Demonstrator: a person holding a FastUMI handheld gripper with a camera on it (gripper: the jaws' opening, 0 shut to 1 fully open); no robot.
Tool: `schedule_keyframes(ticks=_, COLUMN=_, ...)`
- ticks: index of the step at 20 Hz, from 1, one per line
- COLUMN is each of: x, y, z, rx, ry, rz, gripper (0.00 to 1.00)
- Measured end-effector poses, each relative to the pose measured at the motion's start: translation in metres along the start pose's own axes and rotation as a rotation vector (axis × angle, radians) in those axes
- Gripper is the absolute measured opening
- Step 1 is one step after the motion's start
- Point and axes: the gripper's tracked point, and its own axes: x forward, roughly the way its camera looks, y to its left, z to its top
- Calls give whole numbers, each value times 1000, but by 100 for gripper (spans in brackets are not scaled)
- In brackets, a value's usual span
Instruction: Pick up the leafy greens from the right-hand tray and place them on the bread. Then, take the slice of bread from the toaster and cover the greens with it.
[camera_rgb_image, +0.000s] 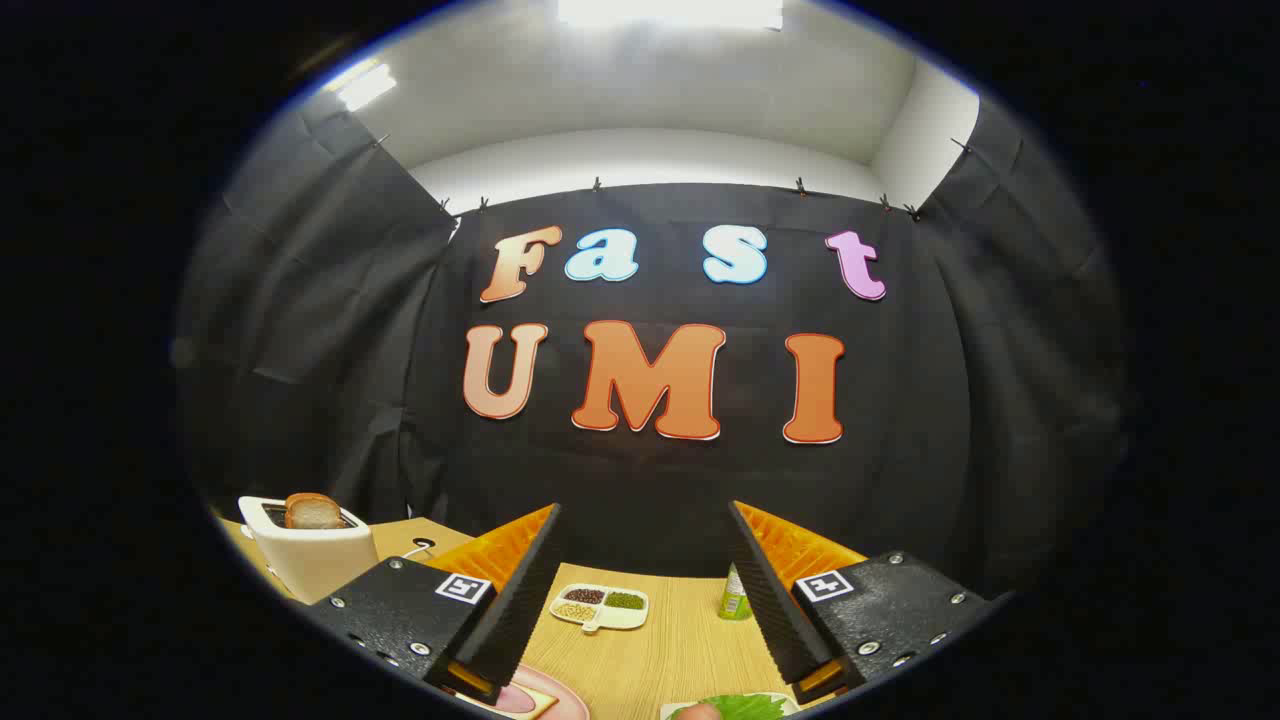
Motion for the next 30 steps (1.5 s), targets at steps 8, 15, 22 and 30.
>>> schedule_keyframes(ticks=8, x=0, y=7, z=-6, rx=11, ry=26, rz=19, gripper=95)
schedule_keyframes(ticks=15, x=-1, y=3, z=-17, rx=31, ry=58, rz=23, gripper=95)
schedule_keyframes(ticks=22, x=-2, y=-1, z=-32, rx=31, ry=112, rz=31, gripper=95)
schedule_keyframes(ticks=30, x=-6, y=-15, z=-69, rx=17, ry=241, rz=37, gripper=95)
